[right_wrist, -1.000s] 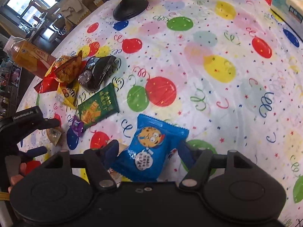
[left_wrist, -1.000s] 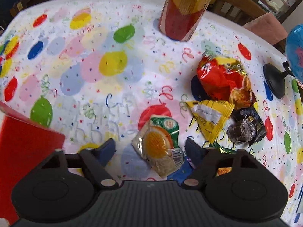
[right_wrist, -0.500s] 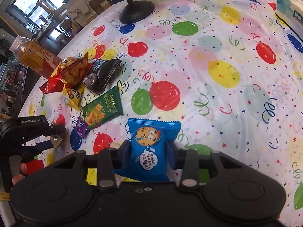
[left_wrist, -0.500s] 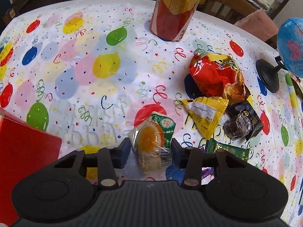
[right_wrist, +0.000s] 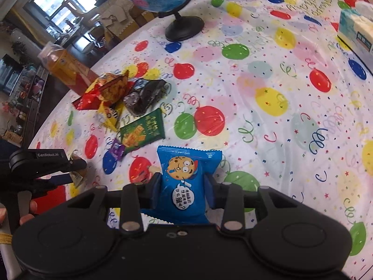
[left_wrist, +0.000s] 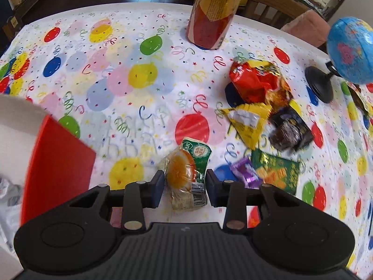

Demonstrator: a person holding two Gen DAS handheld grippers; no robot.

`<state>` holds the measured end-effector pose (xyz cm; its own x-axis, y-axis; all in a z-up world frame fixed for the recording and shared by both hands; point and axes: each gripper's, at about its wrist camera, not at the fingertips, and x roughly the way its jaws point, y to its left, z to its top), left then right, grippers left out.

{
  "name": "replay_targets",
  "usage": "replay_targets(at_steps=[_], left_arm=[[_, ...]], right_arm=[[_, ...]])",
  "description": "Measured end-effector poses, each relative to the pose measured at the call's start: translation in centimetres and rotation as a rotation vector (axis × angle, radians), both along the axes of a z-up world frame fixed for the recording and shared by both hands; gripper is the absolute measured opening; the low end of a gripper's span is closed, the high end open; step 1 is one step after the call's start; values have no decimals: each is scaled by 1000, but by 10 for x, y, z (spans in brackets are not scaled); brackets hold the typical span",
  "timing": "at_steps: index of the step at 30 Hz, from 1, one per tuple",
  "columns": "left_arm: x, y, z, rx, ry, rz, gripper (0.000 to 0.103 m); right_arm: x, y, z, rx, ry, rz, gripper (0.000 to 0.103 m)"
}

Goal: Organize snacks
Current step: 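Carry the cake packet and blue cookie packet into the shoebox with both grippers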

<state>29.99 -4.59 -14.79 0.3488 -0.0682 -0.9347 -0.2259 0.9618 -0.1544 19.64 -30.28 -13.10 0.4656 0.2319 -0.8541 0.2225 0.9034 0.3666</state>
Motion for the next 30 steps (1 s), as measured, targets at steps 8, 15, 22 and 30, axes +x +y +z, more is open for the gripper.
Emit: replay_targets(at_steps=[8, 15, 22, 30], left_arm=[[-45, 5, 37, -24, -25, -40, 37], [-85, 22, 77, -19, -78, -36, 37], [-118, 49, 109, -11, -122, -37, 37], [-147, 96, 130, 16, -148, -5, 37]], right_arm=[[-22, 15, 35, -15, -60, 114, 36], [-40, 39, 70, -18, -135, 219, 36], [-55, 80, 99, -26, -186, 326, 36], [-68, 138, 119, -39, -230, 416, 36]])
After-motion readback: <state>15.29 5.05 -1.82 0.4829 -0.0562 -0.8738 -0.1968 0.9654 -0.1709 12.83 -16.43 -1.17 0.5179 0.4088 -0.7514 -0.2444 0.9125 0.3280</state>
